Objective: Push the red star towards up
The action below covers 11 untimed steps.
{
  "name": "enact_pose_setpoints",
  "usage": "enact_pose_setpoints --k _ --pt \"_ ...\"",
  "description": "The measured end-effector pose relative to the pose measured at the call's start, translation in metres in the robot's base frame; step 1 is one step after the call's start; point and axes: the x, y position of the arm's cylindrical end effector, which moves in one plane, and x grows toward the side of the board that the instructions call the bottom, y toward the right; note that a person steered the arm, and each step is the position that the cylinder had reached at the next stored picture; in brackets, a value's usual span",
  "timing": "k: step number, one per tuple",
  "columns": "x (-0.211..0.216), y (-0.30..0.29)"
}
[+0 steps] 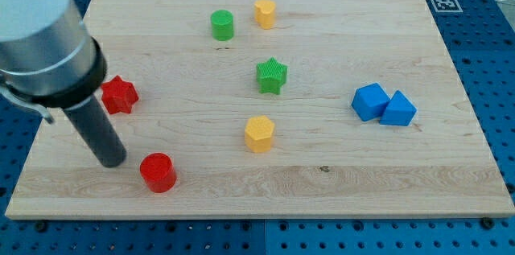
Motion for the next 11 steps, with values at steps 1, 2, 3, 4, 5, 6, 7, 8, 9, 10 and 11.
enact_pose_setpoints --k 1,2,3,4,5,6,7,8,9,10,11 --pt "-0.034 -0.014" --pt "-0.076 -0.022" --pt "-0.122 -0.024" --pt "-0.164 -0.024" --pt "-0.153 -0.024" --pt "-0.1 -0.024" --pt "-0.078 -0.015" --pt "-0.098 0.008" --pt "-0.142 0.006" --pt "-0.177 0.003" --pt "-0.177 0.003"
